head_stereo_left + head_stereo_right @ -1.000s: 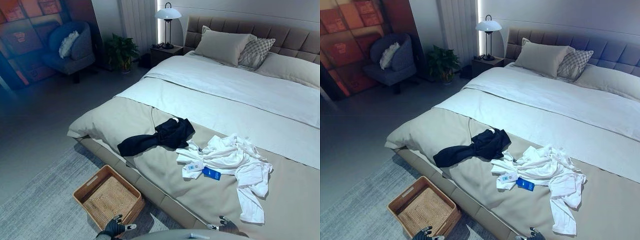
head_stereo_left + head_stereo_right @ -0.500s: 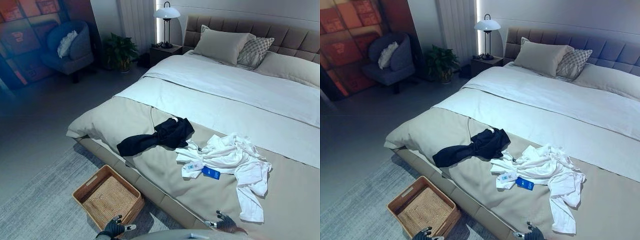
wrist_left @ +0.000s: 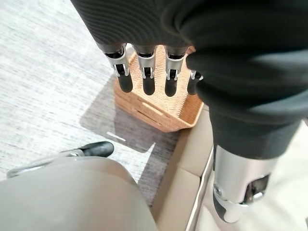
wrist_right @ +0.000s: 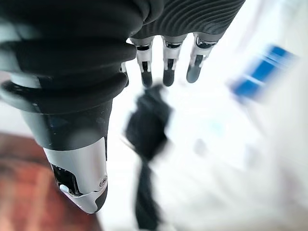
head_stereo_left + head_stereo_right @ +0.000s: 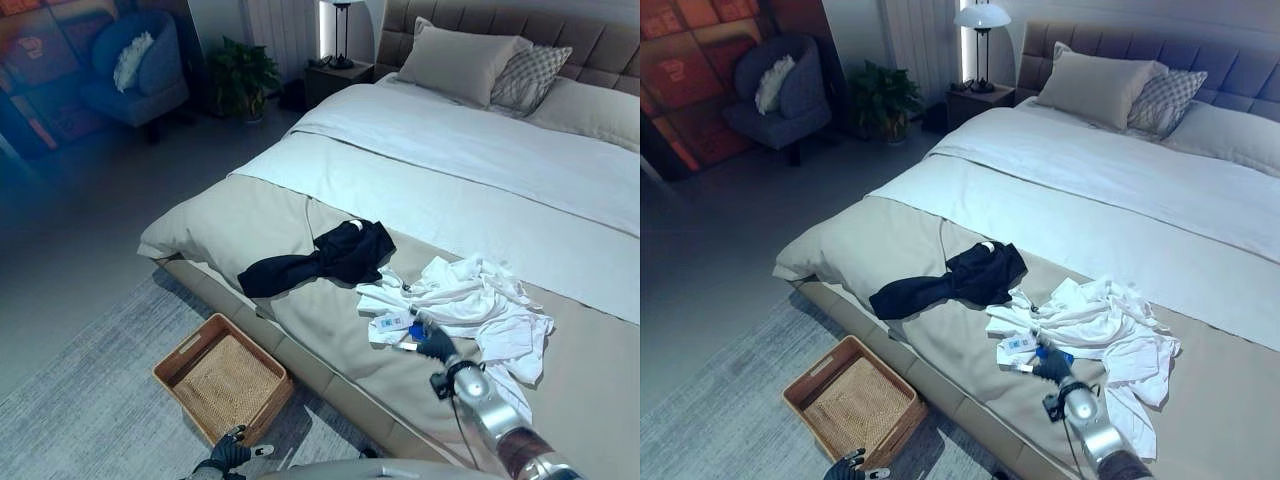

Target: Pick up clothes into the bucket

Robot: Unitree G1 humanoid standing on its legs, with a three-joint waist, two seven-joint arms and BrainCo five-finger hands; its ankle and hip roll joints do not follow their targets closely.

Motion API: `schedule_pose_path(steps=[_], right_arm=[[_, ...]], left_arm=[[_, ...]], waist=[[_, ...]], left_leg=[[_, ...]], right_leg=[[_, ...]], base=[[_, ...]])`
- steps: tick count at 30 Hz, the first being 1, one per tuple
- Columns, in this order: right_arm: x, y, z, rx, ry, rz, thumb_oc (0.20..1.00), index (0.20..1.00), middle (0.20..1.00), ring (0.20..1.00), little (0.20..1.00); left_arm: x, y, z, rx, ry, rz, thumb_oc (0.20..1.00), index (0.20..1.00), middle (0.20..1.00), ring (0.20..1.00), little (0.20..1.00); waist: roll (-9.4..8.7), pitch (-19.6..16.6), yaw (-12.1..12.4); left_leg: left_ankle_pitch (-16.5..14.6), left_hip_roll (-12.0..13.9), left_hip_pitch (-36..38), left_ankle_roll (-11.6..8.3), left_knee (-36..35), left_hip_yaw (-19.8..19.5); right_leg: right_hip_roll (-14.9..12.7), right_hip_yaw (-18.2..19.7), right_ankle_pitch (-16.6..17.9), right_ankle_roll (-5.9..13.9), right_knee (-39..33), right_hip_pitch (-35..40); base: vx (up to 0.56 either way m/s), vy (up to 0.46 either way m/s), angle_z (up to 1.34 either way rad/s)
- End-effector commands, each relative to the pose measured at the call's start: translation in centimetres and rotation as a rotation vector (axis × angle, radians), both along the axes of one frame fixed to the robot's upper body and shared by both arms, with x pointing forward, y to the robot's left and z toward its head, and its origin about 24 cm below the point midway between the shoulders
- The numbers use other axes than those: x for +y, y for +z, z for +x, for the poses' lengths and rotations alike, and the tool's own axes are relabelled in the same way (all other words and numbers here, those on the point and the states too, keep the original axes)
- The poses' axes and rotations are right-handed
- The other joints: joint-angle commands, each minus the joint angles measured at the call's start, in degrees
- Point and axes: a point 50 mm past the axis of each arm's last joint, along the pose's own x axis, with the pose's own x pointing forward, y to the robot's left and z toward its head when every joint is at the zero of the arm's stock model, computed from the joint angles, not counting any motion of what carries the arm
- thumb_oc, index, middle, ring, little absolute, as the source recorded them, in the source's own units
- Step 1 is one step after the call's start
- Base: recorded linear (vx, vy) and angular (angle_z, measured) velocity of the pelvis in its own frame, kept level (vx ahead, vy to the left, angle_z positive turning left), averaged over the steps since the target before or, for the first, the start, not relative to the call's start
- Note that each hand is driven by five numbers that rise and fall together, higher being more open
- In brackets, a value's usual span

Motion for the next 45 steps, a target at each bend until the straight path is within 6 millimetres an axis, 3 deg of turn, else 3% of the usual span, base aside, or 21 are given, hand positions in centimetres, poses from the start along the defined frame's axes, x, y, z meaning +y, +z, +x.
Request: schedule_pose_path(steps=[1,3,4,5,6,7,14,20,32,39,40,41,42,45], right_arm=[[-2.4,5.9,4.5,-0.324,-0.21,-0.089,1.0,1.0,1.0,1.0,1.0],[-4.1,8.2,5.6,-0.425,-0.344,-0.151,1.0,1.0,1.0,1.0,1.0],[-4.5,8.8,6.1,-0.437,-0.362,-0.164,1.0,1.0,1.0,1.0,1.0],[-6.5,9.6,6.4,-0.452,-0.475,-0.224,1.0,1.0,1.0,1.0,1.0],[-6.5,9.6,6.5,-0.454,-0.476,-0.224,1.0,1.0,1.0,1.0,1.0],[-8.1,10.6,6.9,-0.461,-0.553,-0.295,1.0,1.0,1.0,1.0,1.0],[-11.4,13.9,8.3,-0.448,-0.62,-0.571,1.0,1.0,1.0,1.0,1.0],[-11.2,17.4,10.0,-0.492,-0.525,-0.785,1.0,1.0,1.0,1.0,1.0],[-12.0,24.3,12.5,-0.477,-0.555,-0.96,1.0,1.0,1.0,1.0,1.0],[-13.5,26.0,12.3,-0.353,-0.539,-1.119,1.0,1.0,1.0,1.0,1.0],[-13.6,26.3,12.3,-0.321,-0.522,-1.143,1.0,1.0,1.0,1.0,1.0],[-13.7,26.7,12.4,-0.306,-0.522,-1.141,1.0,1.0,1.0,1.0,1.0],[-14.1,26.5,12.2,-0.264,-0.516,-1.166,1.0,1.0,1.0,1.0,1.0],[-14.9,26.2,11.9,-0.16,-0.514,-1.153,1.0,1.0,1.0,1.0,1.0]], left_arm=[[-1.6,0.6,3.1,-0.104,-0.034,0.006,1.0,1.0,1.0,1.0,1.0],[-1.7,1.0,4.1,-0.146,-0.04,0.021,1.0,1.0,1.0,1.0,1.0],[-1.9,1.1,4.5,-0.16,-0.042,0.02,1.0,1.0,1.0,1.0,1.0],[-2.2,1.5,5.4,-0.198,-0.045,0.019,1.0,1.0,1.0,1.0,1.0],[-2.2,1.5,5.5,-0.199,-0.045,0.018,1.0,1.0,1.0,1.0,1.0],[-2.7,1.9,6.3,-0.239,-0.042,0.007,1.0,1.0,1.0,1.0,1.0],[-3.9,3.0,8.5,-0.335,-0.04,-0.035,1.0,1.0,1.0,1.0,1.0],[-4.6,3.8,9.7,-0.389,-0.042,-0.074,1.0,1.0,1.0,1.0,1.0],[-6.2,6.7,14.1,-0.551,-0.123,-0.068,1.0,1.0,1.0,1.0,1.0],[-7.7,9.5,16.7,-0.689,-0.151,-0.133,1.0,1.0,1.0,1.0,1.0],[-7.8,9.6,16.8,-0.695,-0.161,-0.14,1.0,1.0,1.0,1.0,1.0],[-8.0,10.0,17.2,-0.71,-0.164,-0.147,1.0,1.0,1.0,1.0,1.0],[-8.4,10.2,17.3,-0.716,-0.169,-0.161,1.0,1.0,1.0,1.0,1.0],[-8.9,10.9,17.7,-0.738,-0.184,-0.186,1.0,1.0,1.0,1.0,1.0]], waist=[[-2.31,2.4,1.0],[-1.57,3.9,1.4],[-1.31,4.4,1.5],[-0.67,5.6,1.8],[-0.64,5.6,1.9],[0.2,7.1,2.2],[2.04,11.1,2.9],[1.72,14.6,3.6],[1.38,20.9,3.8],[2.3,24.2,4.8],[2.17,24.2,4.8],[2.37,24.2,4.9],[2.44,24.2,5.0],[2.95,24.2,5.7]], left_leg=[[-0.2,0.3,-2.1,-1.28,0.2,1.6],[0.1,0.2,-3.6,-1.14,0.4,1.4],[0.2,0.2,-4.5,-1.07,0.5,1.3],[0.6,0.0,-5.8,-0.95,0.8,0.9],[0.6,0.0,-5.9,-0.94,0.8,0.9],[1.0,-0.1,-7.3,-0.85,1.0,0.5],[1.2,-0.1,-13.7,-0.62,4.7,-0.6],[0.1,0.1,-21.5,-0.94,11.9,-1.8],[-0.8,-1.4,-35.5,-1.09,21.0,-4.0],[-0.4,-2.3,-42.9,-1.06,24.3,-4.9],[-2.1,-2.6,-43.2,-1.41,24.9,-5.2],[-0.3,-2.6,-45.2,-1.17,24.9,-5.1],[-1.9,-2.9,-45.1,-1.47,25.4,-5.4],[-1.8,-3.4,-47.4,-1.33,25.9,-5.7]], right_leg=[[-6.8,-1.3,-1.5,7.32,1.1,2.1],[-7.1,-1.6,-1.5,7.33,2.1,0.4],[-7.2,-1.5,-1.6,7.28,2.9,-0.8],[-7.4,-1.4,-1.8,7.07,4.2,-2.6],[-7.4,-1.4,-1.9,7.06,4.4,-2.8],[-7.7,-1.5,-2.1,6.86,5.9,-4.7],[-8.1,-0.7,-2.9,6.15,10.7,-12.1],[-8.1,0.0,-4.5,5.33,16.3,-18.8],[-9.7,-0.5,-7.4,3.9,29.2,-32.9],[-11.2,-1.2,-7.9,3.74,33.3,-39.8],[-11.3,-0.8,-9.8,4.12,34.5,-40.2],[-11.6,-1.4,-8.1,3.61,34.4,-41.9],[-11.9,-1.1,-10.0,3.99,35.4,-42.0],[-12.5,-1.5,-10.2,3.8,36.6,-44.4]], base=[[-0.06,-0.017,0.07],[-0.1,-0.007,0.07],[-0.13,-0.007,0.03],[-0.08,-0.005,0.04],[-0.12,-0.004,0.06],[-0.07,0.006,0.09],[-0.08,-0.015,0.04],[-0.06,-0.056,-0.04],[-0.06,-0.012,0.15],[-0.02,-0.012,0.1],[-0.01,-0.015,0.21],[0.08,-0.03,0.31],[0.0,-0.005,0.27],[0.03,0.0,0.17]])
